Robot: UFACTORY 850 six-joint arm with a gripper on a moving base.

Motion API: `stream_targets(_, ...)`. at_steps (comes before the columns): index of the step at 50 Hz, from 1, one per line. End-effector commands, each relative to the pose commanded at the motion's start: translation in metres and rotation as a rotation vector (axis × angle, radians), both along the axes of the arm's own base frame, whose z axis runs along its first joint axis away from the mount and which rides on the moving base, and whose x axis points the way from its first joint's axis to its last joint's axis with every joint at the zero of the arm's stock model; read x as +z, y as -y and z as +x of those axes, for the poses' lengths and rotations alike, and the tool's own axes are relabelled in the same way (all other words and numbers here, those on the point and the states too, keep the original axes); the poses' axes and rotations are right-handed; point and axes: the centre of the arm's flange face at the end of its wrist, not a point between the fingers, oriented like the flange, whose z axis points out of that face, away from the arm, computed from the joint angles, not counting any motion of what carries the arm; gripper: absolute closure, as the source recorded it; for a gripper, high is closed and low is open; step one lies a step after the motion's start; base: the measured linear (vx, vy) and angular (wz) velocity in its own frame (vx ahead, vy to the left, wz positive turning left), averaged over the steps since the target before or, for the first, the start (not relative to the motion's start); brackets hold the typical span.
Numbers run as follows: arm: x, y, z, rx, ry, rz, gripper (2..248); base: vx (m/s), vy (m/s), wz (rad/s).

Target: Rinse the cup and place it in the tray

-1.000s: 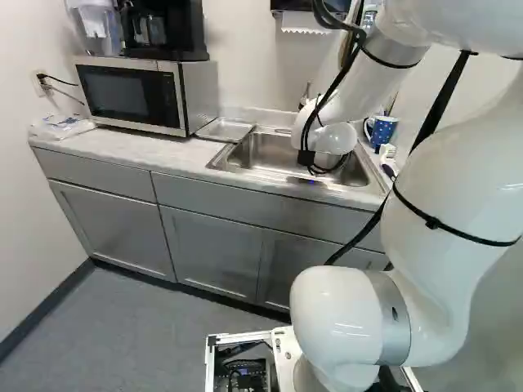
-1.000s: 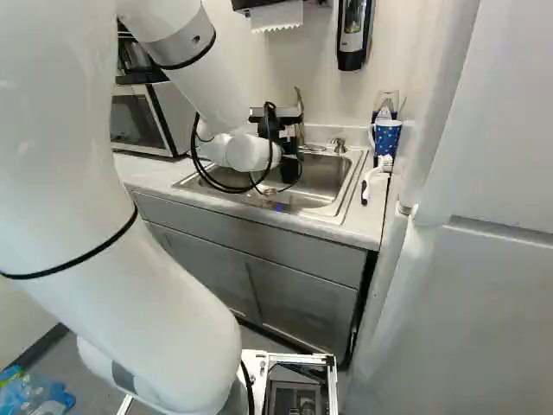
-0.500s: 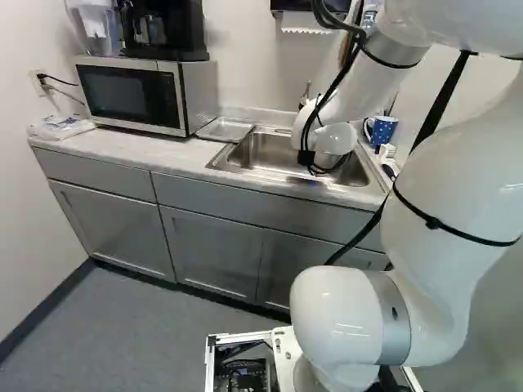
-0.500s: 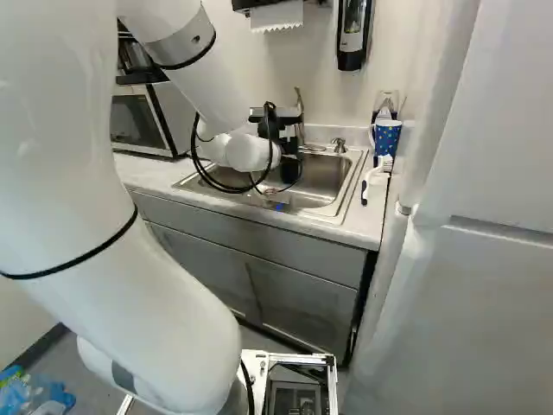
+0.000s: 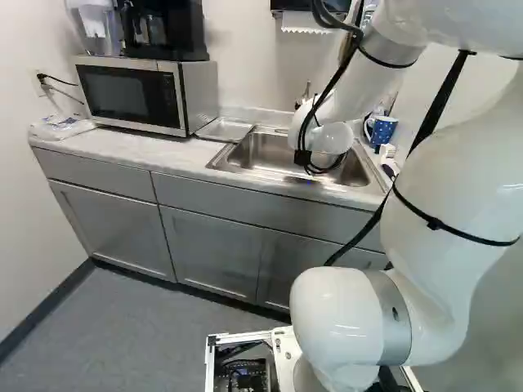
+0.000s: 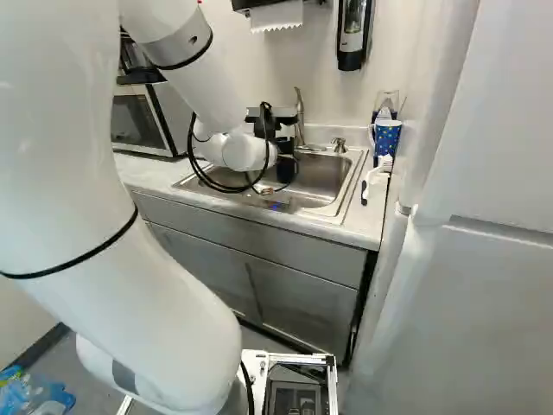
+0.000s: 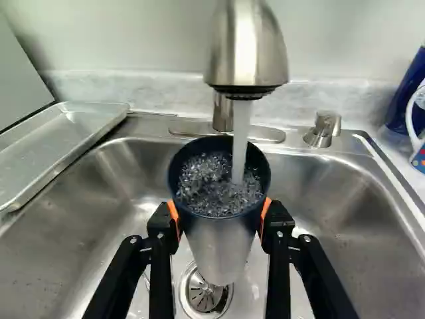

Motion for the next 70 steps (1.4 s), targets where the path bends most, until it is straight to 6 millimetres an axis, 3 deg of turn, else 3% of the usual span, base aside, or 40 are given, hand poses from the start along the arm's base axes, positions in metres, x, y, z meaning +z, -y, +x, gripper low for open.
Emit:
stream_targets(42, 0.001, -0.062, 0.008, 0.135, 0.002, 0.0, 125, 0.0, 0.0, 0.0)
stream_targets(70, 0.028, -0.103, 0.016, 0.223, 0.061, -0.003, 125, 0.0, 0.0, 0.0)
